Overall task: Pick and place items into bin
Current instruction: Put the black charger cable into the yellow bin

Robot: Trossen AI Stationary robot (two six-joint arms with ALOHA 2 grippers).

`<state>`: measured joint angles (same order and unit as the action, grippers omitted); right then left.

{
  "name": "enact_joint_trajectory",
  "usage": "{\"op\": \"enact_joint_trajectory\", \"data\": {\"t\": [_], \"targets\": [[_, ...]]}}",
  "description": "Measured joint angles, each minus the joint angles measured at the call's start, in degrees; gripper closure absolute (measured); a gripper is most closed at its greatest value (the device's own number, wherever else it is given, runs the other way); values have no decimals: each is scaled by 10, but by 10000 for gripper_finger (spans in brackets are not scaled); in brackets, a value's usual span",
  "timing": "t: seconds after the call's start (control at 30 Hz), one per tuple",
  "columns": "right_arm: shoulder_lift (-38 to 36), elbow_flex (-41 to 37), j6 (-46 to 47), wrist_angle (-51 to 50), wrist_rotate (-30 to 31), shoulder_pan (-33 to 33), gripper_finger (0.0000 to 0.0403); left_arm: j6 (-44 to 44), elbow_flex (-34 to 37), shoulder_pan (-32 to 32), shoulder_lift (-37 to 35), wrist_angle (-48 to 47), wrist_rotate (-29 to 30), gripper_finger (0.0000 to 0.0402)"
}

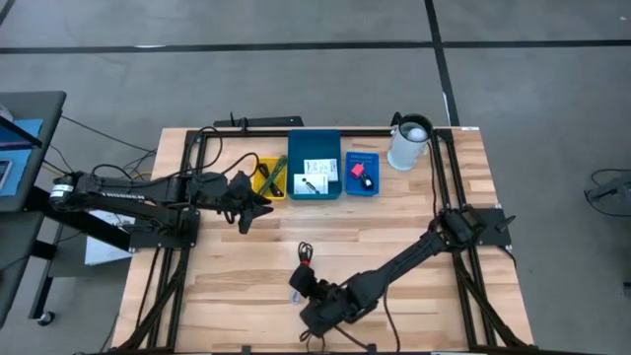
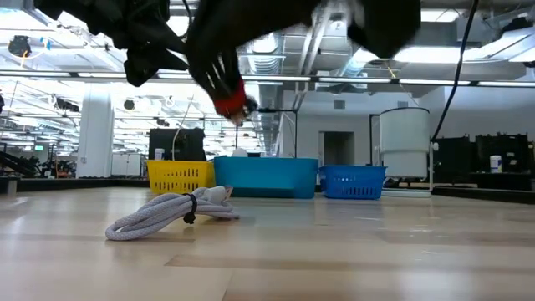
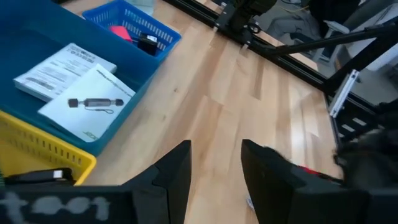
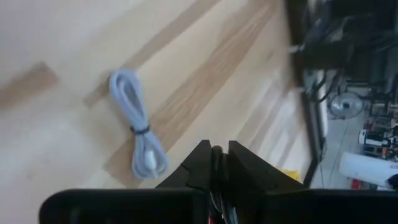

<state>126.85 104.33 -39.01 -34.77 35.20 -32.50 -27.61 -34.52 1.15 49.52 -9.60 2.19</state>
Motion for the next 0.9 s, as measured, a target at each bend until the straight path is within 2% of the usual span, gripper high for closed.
{"op": "enact_joint_trajectory", "data": {"t": [0.33,0.43,0.53,0.7,0.9], "targets": [[-1,159,-1,-70,-4,-2,371,0,0,0,0,1,115,273],[-1,206,-4,-93,-4,-3,373,0,0,0,11,6,118,273],[-2,253,-4,-117,-4,-3,375,3,0,0,34,36,93,273],[-3,308,-4,-133,-4,-5,374,83,0,-24,85,99,58,273],[-36,303,39,-142,-24,-9,375,221,0,-62,135,135,93,273]]}}
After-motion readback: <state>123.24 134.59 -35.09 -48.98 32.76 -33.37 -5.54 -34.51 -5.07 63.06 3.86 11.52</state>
